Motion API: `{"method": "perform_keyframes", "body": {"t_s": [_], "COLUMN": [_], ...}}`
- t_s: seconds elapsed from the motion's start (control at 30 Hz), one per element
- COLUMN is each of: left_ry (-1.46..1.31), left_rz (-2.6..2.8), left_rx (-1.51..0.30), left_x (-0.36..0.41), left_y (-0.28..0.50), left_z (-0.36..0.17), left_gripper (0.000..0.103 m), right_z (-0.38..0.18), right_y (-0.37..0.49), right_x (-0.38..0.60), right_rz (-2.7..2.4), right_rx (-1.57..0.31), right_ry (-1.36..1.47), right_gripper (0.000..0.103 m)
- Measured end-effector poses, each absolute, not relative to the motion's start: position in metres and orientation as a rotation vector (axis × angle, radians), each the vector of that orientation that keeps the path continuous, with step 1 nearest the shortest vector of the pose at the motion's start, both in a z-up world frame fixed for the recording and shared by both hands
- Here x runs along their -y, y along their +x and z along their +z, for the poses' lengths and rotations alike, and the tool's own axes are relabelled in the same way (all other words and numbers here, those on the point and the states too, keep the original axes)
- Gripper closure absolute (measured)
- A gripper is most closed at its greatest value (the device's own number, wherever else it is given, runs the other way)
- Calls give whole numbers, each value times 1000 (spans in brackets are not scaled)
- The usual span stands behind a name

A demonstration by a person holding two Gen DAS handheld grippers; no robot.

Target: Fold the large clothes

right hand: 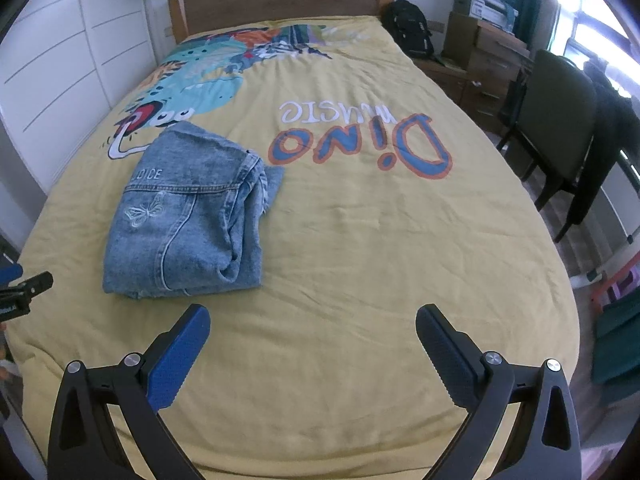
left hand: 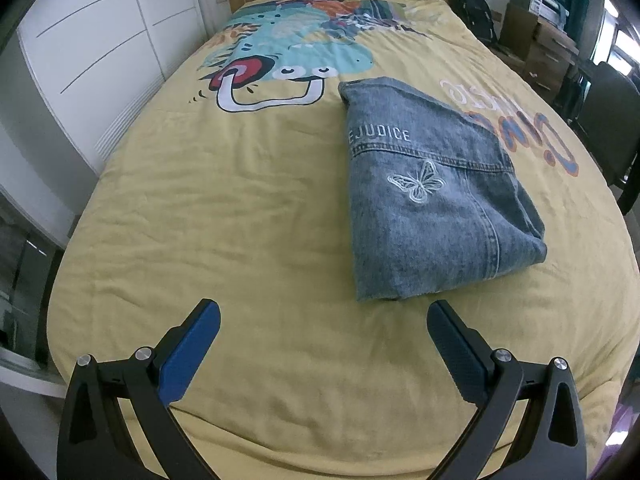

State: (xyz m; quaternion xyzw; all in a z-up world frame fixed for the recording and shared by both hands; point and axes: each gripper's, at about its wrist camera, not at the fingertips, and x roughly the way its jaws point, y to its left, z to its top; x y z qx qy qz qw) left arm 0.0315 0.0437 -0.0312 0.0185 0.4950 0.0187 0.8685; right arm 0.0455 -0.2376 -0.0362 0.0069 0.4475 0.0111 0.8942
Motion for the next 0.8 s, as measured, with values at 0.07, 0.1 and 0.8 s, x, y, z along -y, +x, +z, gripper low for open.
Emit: {"method": "perform_keyframes", "body": {"t_s": [0.07, 0.1, 0.8], "left_ry": [39, 39, 48], "left_rz": [41, 41, 34], "left_rx": [-1035, -1035, -1051], "left_x": [-43, -43, -41], "left_y": [31, 31, 26], "left_z": [-31, -31, -35], "left_gripper": [1, 1, 1], "right_z": [-37, -37, -41], "right_y": [45, 45, 44], "right_x": [238, 238, 238], "right_rz": [21, 17, 31], "right_rx": [-925, -927, -948], "right_ry": [11, 7, 4], "right_gripper": [1, 1, 1]}}
